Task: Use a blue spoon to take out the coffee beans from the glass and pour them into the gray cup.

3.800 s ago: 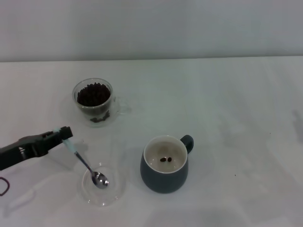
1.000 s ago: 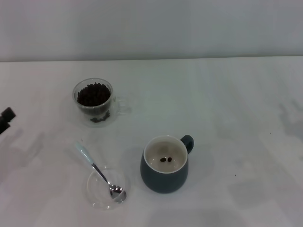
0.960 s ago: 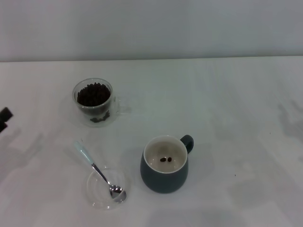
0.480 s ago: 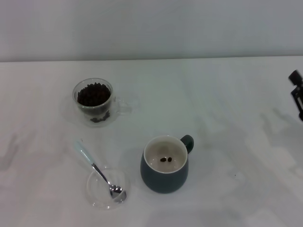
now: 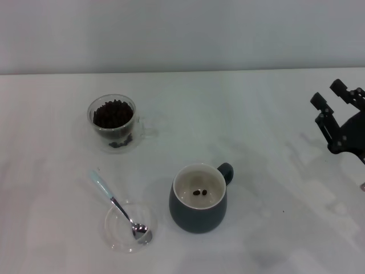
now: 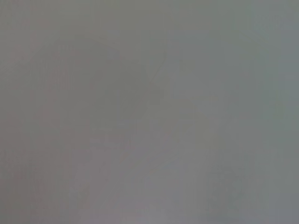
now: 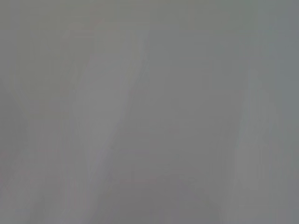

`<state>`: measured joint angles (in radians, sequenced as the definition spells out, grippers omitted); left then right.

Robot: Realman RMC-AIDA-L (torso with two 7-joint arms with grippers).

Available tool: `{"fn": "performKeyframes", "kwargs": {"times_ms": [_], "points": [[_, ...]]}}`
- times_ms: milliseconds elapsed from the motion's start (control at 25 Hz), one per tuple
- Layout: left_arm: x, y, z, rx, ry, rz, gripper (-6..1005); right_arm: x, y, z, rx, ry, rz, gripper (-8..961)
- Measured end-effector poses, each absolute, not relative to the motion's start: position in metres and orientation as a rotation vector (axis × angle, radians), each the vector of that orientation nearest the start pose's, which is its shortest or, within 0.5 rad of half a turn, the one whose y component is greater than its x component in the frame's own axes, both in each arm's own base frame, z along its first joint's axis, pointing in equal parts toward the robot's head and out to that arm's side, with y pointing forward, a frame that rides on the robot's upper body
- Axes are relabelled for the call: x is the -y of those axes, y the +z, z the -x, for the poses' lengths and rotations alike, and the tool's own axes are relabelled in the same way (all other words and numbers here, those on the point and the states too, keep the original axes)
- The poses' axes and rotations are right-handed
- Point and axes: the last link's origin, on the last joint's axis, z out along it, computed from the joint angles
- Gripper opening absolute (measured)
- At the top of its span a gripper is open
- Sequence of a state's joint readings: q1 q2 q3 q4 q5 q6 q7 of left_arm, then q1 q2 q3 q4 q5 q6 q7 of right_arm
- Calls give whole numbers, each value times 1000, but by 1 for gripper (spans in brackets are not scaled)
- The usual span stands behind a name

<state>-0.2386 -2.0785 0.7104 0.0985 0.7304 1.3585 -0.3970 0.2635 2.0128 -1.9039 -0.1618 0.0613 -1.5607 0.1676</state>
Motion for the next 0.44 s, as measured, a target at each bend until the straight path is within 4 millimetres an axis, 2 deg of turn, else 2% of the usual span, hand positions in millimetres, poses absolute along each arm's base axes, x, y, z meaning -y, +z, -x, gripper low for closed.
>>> {"fn": "performKeyframes", "kwargs": {"times_ms": [200, 440], "points": [[-266, 38, 393, 594, -664, 1416, 727, -273, 3, -317, -98, 804, 1829, 393], [-278, 51, 391, 537, -635, 1348, 727, -288, 4, -314, -129, 777, 1796, 393]]}}
